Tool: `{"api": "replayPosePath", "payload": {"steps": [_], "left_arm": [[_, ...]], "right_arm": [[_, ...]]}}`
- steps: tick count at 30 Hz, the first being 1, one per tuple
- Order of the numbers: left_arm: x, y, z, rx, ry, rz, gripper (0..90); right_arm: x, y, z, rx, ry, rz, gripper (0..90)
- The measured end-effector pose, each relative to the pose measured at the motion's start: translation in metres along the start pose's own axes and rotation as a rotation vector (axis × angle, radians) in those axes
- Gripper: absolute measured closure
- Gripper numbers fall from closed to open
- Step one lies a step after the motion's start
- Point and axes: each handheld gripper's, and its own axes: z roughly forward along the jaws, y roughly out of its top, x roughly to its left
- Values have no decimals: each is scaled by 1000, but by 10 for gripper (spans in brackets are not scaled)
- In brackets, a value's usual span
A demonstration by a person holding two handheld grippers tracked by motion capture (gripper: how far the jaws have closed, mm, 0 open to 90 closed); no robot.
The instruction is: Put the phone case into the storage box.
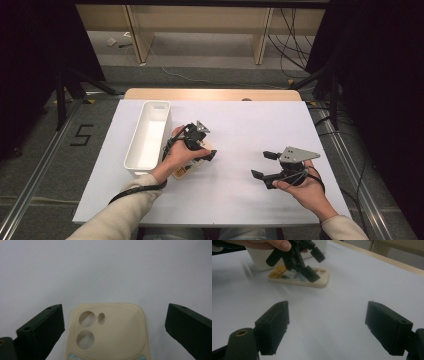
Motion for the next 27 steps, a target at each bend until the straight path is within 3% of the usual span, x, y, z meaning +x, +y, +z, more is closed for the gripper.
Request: {"api": "replayPosePath", "payload": {"steps": [11,27], "left_arm": [[2,-5,12,40,-11,6,33],[6,-6,20,47,6,-19,41]], "right_arm": [[0,0,0,1,1,-1,203],[0,0,0,1,3,0,203]]}}
